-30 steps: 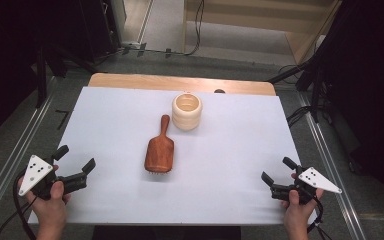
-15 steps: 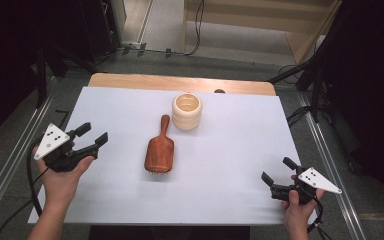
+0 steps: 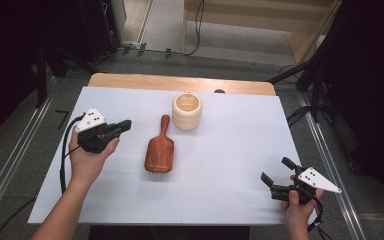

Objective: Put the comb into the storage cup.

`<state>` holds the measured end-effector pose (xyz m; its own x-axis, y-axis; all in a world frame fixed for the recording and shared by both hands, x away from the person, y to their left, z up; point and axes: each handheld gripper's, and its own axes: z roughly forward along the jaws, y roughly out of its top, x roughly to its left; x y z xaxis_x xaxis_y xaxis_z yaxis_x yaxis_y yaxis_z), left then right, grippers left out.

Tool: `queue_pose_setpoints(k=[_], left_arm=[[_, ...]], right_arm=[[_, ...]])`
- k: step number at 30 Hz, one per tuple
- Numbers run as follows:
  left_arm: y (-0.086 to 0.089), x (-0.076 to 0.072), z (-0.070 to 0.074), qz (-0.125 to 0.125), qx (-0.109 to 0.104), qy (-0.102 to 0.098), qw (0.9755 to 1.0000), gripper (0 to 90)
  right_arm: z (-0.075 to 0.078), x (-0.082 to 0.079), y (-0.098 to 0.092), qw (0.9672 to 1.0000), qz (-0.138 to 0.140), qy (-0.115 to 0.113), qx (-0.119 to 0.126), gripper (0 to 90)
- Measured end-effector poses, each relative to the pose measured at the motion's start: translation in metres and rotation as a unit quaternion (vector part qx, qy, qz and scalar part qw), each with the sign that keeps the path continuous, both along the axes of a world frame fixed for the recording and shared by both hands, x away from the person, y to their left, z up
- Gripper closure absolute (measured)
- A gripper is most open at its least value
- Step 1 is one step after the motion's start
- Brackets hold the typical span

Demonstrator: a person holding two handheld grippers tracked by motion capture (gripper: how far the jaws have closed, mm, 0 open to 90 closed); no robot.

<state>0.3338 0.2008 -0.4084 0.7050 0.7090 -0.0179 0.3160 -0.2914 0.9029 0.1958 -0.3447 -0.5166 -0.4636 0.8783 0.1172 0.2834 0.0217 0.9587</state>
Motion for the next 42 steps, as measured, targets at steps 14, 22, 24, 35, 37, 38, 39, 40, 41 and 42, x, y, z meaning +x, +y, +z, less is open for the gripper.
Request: queue_pose_setpoints(k=[14, 22, 24, 35, 37, 38, 39, 40, 41, 42], left_arm=[[-0.037, 0.033, -0.004, -0.049, 0.053, 0.044, 0.9964, 90.0], [-0.060, 0.051, -0.012, -0.074, 0.085, 0.071, 0.9911, 90.0], [-0.066, 0.055, -0.014, -0.079, 0.096, 0.073, 0.9896, 90.0], [-0.096, 0.078, -0.031, -0.090, 0.127, 0.108, 0.9819, 90.0], [-0.103, 0.084, -0.039, -0.090, 0.138, 0.119, 0.9793, 90.0], [-0.103, 0.084, -0.039, -0.090, 0.138, 0.119, 0.9793, 90.0], [-0.106, 0.088, -0.045, -0.089, 0.143, 0.127, 0.9774, 90.0], [-0.108, 0.090, -0.047, -0.089, 0.146, 0.130, 0.9767, 90.0], [-0.108, 0.090, -0.047, -0.089, 0.146, 0.130, 0.9767, 90.0], [-0.110, 0.094, -0.053, -0.088, 0.149, 0.134, 0.9757, 90.0]], right_arm=[[0.000, 0.000, 0.001, 1.0000, 0.001, 0.000, -0.004, 0.0], [0.000, 0.000, 0.001, 1.0000, 0.004, 0.000, -0.005, 0.0], [0.000, 0.000, 0.001, 1.0000, 0.004, 0.000, -0.004, 0.0], [0.000, 0.001, 0.001, 1.0000, 0.007, 0.000, -0.005, 0.0], [0.000, 0.001, 0.001, 1.0000, 0.008, -0.001, -0.005, 0.0], [0.000, 0.001, 0.001, 1.0000, 0.008, -0.001, -0.005, 0.0], [0.000, 0.001, 0.001, 0.9999, 0.008, -0.002, -0.006, 0.0], [0.000, 0.001, 0.001, 1.0000, 0.008, -0.002, -0.004, 0.0], [0.000, 0.001, 0.001, 1.0000, 0.008, -0.002, -0.004, 0.0], [0.000, 0.001, 0.001, 1.0000, 0.008, -0.002, -0.004, 0.0]])
